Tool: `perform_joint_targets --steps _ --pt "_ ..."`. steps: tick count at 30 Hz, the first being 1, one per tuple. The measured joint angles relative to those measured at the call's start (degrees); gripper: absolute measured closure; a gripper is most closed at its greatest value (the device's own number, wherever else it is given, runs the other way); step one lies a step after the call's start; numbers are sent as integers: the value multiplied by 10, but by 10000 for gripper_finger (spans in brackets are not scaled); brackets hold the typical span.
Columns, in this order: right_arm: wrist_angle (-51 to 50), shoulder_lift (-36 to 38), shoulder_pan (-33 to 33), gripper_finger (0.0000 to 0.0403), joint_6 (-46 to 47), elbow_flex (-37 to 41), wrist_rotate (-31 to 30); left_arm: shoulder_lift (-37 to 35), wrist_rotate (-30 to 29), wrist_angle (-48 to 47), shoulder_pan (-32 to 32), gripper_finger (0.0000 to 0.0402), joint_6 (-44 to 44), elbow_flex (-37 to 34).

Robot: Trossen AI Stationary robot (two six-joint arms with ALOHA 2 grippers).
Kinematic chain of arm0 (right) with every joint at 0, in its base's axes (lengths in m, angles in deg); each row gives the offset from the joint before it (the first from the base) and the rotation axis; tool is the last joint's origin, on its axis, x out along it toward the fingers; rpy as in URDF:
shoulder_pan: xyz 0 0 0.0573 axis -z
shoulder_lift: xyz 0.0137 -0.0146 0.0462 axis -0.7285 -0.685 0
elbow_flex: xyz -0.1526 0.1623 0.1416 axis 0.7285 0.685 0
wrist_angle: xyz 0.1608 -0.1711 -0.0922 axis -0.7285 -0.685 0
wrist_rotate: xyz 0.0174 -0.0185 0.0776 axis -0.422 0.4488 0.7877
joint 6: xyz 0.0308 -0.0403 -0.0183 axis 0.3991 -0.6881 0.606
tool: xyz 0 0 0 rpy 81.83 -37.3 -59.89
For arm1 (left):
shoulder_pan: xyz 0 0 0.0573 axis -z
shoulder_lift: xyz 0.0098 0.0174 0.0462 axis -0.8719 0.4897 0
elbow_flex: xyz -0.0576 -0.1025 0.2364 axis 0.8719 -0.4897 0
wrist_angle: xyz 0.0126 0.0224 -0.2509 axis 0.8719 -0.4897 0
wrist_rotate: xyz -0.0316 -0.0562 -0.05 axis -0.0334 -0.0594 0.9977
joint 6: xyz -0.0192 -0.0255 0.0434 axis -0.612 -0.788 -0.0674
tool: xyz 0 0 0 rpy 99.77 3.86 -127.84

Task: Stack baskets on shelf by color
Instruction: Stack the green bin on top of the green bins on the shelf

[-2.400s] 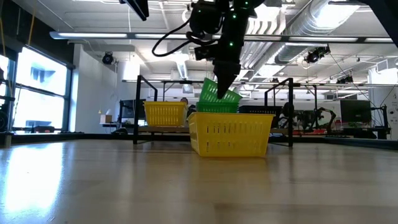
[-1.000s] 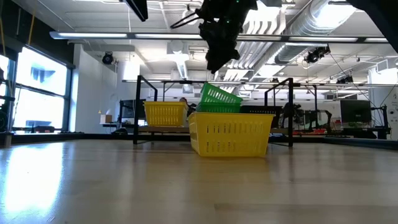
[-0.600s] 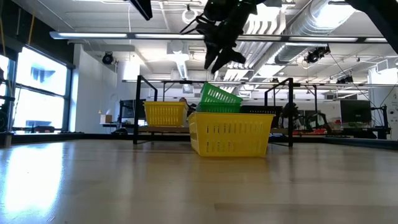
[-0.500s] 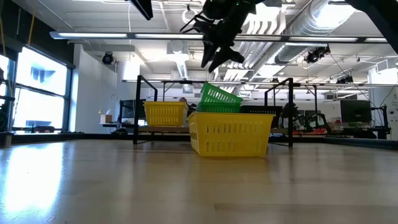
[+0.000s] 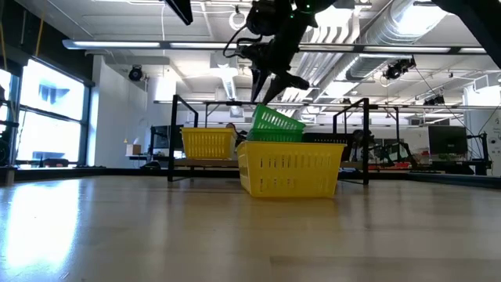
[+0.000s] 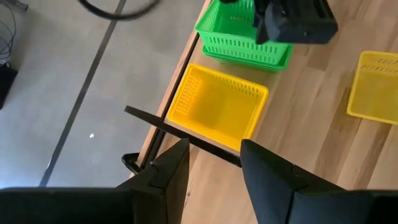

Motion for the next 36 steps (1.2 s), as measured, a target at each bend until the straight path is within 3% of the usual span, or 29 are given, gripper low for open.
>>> perform_joint_targets --steps 19,31,36 --pt "98 0 -9 288 60 83 -1 0 2 0 0 268 40 0" --pt "22 0 -9 289 -22 57 -3 0 2 0 0 268 40 0" --pt "49 -15 -10 288 -30 57 -19 0 2 0 0 268 40 0"
